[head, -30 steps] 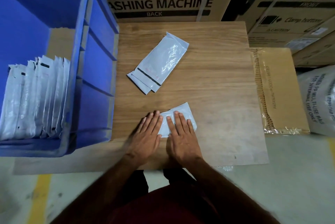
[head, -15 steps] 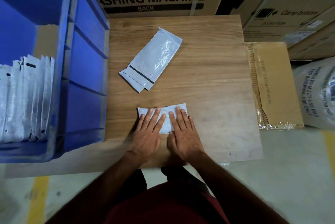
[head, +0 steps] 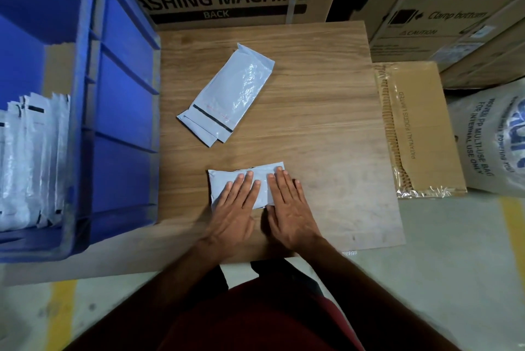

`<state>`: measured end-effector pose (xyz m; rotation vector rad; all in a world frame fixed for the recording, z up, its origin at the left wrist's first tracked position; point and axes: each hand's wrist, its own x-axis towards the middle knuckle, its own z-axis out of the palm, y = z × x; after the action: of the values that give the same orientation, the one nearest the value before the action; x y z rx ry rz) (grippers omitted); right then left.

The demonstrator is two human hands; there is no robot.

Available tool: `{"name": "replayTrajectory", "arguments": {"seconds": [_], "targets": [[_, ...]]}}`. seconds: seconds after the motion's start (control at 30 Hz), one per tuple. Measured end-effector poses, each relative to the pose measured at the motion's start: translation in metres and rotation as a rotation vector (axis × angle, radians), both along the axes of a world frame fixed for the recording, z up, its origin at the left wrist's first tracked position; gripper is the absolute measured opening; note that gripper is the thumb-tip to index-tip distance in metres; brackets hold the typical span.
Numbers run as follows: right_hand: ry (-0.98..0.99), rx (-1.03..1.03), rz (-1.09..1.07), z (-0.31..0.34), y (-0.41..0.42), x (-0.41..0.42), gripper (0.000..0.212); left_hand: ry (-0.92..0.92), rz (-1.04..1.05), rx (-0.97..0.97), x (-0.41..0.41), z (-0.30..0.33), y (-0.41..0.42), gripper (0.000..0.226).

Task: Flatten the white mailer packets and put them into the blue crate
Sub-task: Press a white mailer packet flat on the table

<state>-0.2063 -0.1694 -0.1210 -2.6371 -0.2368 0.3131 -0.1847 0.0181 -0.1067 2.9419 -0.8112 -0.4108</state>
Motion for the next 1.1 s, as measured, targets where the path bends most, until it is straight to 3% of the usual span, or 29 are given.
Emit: {"name": "replayTrajectory", "arguments": {"seconds": [0.17,0.3,0.47,0.77,1.0,1.1], "targets": [[0.027,-0.006,0.072,0.0,0.019,0.0,0.072,0.002,0.103,0.038,-0.004,-0.003,0.019,0.082],[0.03,-0.054,0.071,0.0,0.023,0.003,0.075,0.049,0.083,-0.02,0.0,0.0,0.023,0.082],[0.006,-0.122,0.222,0.0,0.041,0.013,0.081,0.073,0.138,-0.089,0.004,-0.004,0.045,0.087],[0.079,-0.072,0.246,0.007,0.037,0.018,0.08,0.056,0.071,0.012,0.014,-0.006,0.053,0.076],[0.084,-0.164,0.101,0.023,0.017,0.019,0.088,0.047,0.022,0.019,0.014,0.016,0.05,0.06],[0.027,-0.135,0.106,0.043,0.009,0.028,0.078,0.016,0.088,-0.005,0.017,0.04,0.041,0.064]]}}
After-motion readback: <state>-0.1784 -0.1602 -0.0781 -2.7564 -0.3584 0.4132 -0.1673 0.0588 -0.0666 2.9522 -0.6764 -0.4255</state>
